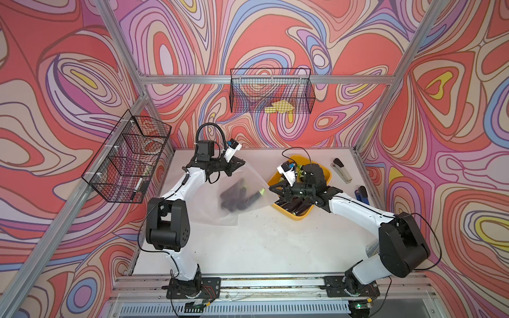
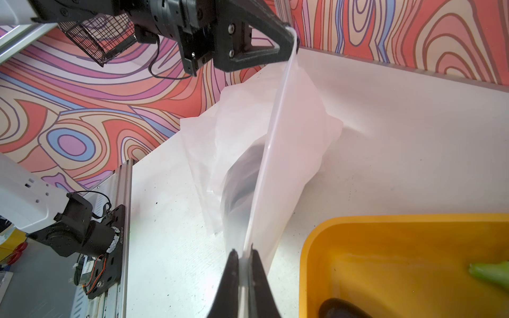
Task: Place the eggplant in a zip-top bag and seal the zipper
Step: Zip the zipper on the zipper food storage bag, then place the zipper food storage bag at the center of the board.
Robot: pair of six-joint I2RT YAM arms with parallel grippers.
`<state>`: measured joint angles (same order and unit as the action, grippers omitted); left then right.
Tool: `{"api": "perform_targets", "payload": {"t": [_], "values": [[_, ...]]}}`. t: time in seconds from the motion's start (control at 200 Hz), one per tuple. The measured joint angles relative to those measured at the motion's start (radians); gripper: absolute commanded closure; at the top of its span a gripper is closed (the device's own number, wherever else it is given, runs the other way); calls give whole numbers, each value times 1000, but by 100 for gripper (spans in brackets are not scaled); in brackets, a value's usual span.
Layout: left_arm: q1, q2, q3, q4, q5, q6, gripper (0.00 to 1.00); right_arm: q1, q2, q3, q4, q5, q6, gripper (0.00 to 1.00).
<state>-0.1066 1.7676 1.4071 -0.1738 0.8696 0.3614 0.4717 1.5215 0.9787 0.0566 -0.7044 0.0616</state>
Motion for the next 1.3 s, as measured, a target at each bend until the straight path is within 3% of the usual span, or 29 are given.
{"api": "perform_targets", "payload": {"t": [0.686, 0.766, 0.932, 1.132, 1.302], "values": [[19, 0, 0, 27, -34, -8, 100, 0, -41, -8, -57, 2, 11, 100], [19, 0, 1, 30, -40, -19, 100, 0, -39, -6, -51, -4, 18, 81], [54, 15, 22, 158, -183, -132, 100, 1, -24, 27, -48, -24, 69, 56], [73, 49, 38, 331, -360, -334, 100, 2, -1, 58, 23, 43, 107, 48], [56, 183, 183, 422, -487, -489, 100, 19, 67, 56, 66, 69, 139, 48]]}}
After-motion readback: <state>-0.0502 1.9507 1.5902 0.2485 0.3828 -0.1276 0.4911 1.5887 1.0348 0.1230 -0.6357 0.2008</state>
